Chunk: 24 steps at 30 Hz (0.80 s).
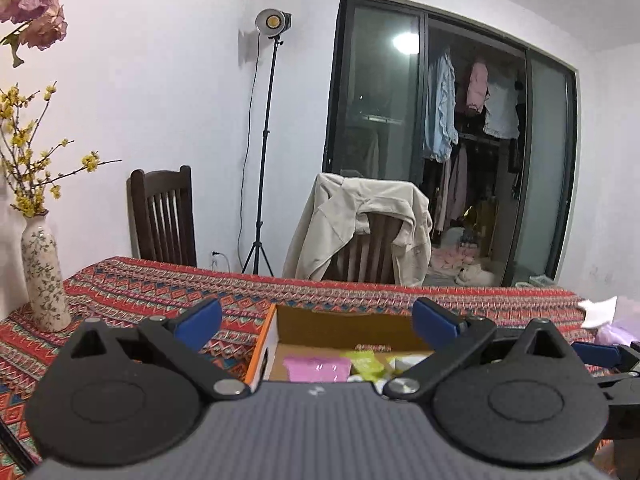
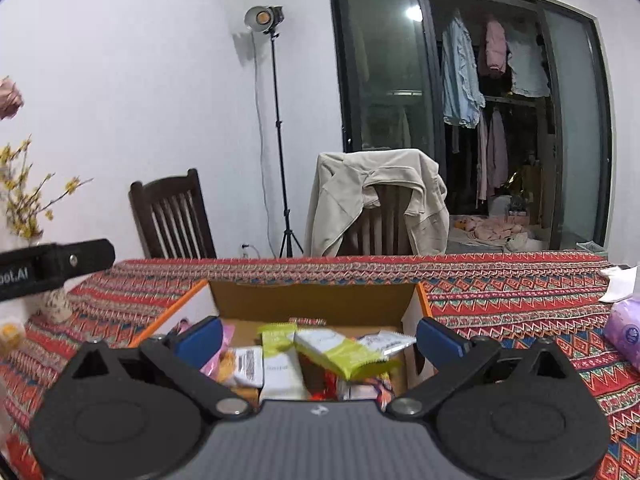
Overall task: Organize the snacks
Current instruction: 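Move both grippers back to the snack pile beside the box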
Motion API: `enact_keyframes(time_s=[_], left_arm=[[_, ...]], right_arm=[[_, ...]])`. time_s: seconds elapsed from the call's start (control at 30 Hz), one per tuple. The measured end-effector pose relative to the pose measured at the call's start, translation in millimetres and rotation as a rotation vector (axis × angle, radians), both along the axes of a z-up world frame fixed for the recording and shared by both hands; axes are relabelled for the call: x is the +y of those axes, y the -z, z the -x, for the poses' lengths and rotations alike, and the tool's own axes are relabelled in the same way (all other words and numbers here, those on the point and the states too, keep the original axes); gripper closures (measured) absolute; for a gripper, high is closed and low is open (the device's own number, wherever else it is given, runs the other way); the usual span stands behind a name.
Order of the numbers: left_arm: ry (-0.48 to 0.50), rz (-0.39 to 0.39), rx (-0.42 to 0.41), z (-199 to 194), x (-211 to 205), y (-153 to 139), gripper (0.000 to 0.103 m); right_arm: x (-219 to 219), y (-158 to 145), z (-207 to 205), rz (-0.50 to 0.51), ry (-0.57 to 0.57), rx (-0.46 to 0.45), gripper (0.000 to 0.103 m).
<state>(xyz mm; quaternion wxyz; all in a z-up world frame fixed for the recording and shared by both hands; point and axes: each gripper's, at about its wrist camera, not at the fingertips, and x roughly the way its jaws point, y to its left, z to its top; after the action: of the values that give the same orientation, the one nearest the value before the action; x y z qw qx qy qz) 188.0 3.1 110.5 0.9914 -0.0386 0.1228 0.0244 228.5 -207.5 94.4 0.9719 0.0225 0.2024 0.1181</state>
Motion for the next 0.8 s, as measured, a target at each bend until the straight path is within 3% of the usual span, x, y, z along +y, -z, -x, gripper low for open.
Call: enact_keyframes(time_s=[0.27, 0.57, 0.7, 0.8], left_arm=[[-0.015, -0.047, 0.088, 26.7, 12.5, 28.5, 0.000], [-0.061, -0.017, 0.217, 42.0, 42.6, 86.2, 0.000], [-0.061, 0.043, 0.232, 39.4, 49.4, 100.2, 0.000], [-0.054, 0.039, 0.226, 37.2, 45.8, 110.4, 0.000]], right_arm=[[13.1, 34.1, 19.5, 0.061, -0.054, 0.112, 0.000], [20.2, 77.1, 29.7, 0.114, -0.059, 0.217, 0.000], [29.2, 91.8, 17.2, 0.136, -0.063, 0.262, 0.011], [28.1, 100.2, 11.8, 0.124, -0.054, 0.276, 0.021]])
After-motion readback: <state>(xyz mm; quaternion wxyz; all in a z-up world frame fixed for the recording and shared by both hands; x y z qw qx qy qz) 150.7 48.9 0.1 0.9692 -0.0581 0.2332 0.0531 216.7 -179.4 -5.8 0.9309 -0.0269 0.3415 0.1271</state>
